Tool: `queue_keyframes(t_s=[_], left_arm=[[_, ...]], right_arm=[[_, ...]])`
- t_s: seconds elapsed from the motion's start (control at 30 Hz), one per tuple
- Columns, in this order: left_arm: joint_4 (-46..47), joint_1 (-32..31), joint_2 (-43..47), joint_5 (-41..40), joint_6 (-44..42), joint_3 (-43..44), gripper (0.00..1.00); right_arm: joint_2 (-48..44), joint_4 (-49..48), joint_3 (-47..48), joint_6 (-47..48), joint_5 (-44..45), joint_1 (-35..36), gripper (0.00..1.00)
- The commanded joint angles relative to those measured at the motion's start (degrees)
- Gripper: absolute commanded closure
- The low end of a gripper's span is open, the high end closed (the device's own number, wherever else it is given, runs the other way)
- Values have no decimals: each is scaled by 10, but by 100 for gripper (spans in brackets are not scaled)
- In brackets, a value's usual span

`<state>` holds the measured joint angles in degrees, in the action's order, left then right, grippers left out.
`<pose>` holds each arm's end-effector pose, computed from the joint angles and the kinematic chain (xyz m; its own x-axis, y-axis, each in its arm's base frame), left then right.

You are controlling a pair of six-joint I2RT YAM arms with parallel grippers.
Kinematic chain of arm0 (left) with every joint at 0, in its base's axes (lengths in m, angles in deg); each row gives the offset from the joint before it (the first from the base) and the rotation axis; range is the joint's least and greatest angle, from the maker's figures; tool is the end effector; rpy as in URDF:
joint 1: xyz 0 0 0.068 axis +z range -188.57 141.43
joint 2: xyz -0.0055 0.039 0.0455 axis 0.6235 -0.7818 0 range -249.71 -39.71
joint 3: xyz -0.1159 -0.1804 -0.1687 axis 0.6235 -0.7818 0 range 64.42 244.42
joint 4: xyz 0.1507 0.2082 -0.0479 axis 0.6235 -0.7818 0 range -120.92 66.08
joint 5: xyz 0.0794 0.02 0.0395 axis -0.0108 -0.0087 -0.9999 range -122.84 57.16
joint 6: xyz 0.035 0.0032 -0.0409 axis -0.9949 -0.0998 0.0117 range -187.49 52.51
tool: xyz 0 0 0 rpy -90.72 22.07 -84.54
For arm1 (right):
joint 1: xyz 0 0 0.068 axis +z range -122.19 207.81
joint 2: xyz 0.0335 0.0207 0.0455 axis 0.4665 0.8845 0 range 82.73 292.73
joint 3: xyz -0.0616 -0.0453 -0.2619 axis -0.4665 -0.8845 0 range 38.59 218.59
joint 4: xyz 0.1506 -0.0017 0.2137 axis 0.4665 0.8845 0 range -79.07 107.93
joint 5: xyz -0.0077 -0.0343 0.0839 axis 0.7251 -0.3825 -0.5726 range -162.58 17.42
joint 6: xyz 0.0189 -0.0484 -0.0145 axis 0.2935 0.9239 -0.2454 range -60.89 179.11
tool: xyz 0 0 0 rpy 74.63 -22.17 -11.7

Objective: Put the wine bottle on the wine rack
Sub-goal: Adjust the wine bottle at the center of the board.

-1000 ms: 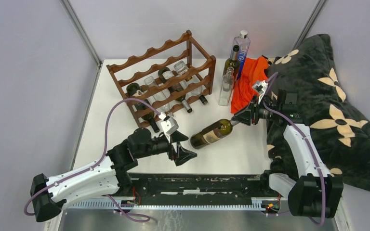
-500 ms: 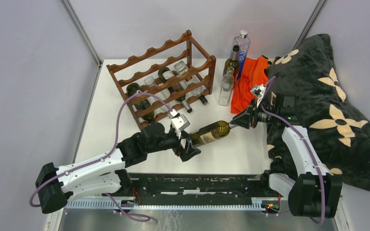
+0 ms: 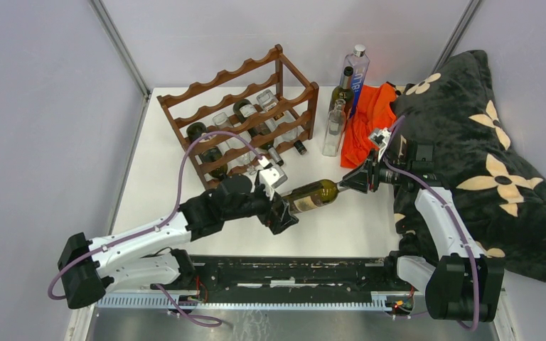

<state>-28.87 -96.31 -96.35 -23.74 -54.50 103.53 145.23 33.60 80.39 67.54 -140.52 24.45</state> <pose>0.1167 -0.1952 0.2757 -0.4043 0.2244 -0.8867 0.8437 0.4659 -0.2668 0.2135 0.0205 0.2571 -0.5829 -0.0211 -0.8123 -0.7440 0.4158 0.5231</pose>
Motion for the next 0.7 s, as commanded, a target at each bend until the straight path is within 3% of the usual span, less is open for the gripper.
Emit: queue_keyframes(t_s=[0.0,0.2,0.67], left_arm=[[-46,-2,-36,-21,-47,67,0],[-74,-3,-85,-8,-98,105,2],[73,-3,-67,24,-210,17,0]], right_arm=[[-9,-26,-1,21,4,4,100],[-9,-29,-2,20,4,5,100],[-10,-15,-9,55,-9,6,100]])
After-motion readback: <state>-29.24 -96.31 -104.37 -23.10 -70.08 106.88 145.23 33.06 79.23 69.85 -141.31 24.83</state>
